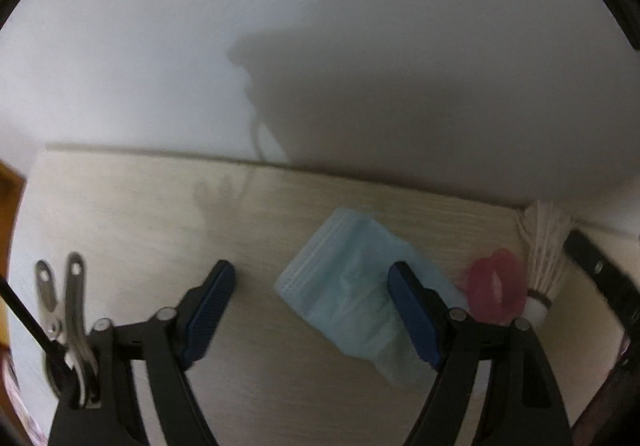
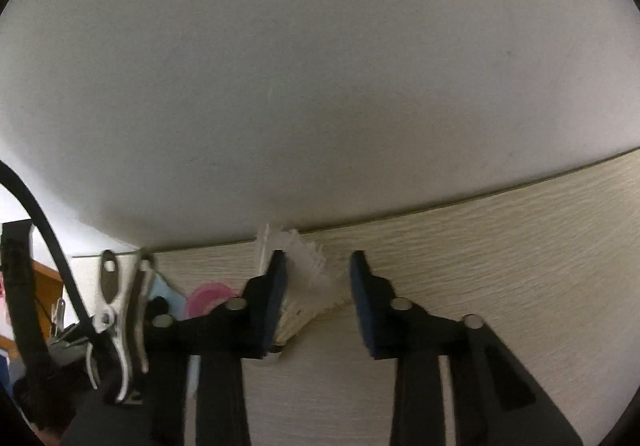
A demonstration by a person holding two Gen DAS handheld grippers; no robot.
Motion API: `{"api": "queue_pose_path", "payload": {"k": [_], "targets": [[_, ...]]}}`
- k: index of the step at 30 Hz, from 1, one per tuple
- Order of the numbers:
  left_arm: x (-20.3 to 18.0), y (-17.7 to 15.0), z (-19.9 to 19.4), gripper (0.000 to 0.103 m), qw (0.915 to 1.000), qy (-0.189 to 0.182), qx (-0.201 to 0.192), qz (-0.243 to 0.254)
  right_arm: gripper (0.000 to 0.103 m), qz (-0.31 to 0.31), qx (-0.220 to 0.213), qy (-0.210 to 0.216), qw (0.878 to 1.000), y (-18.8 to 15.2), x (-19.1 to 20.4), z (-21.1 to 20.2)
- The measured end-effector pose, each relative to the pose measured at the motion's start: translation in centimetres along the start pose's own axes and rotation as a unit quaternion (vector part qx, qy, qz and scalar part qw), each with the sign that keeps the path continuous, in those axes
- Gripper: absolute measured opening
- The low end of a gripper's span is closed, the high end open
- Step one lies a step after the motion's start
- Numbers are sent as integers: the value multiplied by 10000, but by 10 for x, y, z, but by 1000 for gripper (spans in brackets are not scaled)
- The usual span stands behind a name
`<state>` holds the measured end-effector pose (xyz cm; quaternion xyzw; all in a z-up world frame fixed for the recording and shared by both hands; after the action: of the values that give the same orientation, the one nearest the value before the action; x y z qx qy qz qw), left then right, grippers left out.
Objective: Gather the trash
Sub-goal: 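Grasp the light blue cloth with the left gripper while the right grasps the shuttlecock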
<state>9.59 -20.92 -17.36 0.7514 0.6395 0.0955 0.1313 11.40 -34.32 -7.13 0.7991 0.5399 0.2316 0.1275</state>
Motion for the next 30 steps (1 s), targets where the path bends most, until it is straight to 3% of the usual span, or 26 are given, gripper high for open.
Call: {"api": "queue_pose_path", "payload": {"k": [2,3,4,5,7,10,18,28,30], "targets": [[-4,-1,-2,64,9999,-88,-92,87,23,-9,-76,81,9999,-1,1,-3],[-6,-1,-5,56,9996,-133,-136,184,16,-8,-86,113,9999,-2,0,-4],[-12,-2,-7,34,9991,-200,-167,338,15,14,-103,147,9998,-2,-1,-6],[-19,-4,-10,22,9987,-237,-151,436,14,62,-119,197,9997,-2,-2,-7],[-26,-5,-12,15,9979,-293,-89,569,12,118,-165,221,9996,-7,3,-16],[-16,-4,-19,5,9975,-607,34,374,7,162,-297,225,9992,-5,2,-31],[44,-10,-62,5,9961,-844,-241,44,5,-79,-503,376,9980,-9,16,-73],[119,-23,-107,5,9940,-972,-477,-141,5,-296,-678,537,9958,-28,80,-109],[116,-13,-121,5,9931,-1002,-590,-176,5,-295,-741,612,9949,-33,102,-121]]}}
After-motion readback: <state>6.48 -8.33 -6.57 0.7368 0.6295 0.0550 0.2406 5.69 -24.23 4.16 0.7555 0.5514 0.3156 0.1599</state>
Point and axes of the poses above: each gripper's, at about its wrist camera, not at the fingertips, and z roughly the way its jaws point, x to its left, y to its top, the point moved 4 cm from there along z, roughly the way its jaws point, and after that the axes turned 1 degree about -y, right-handed, at the moved point
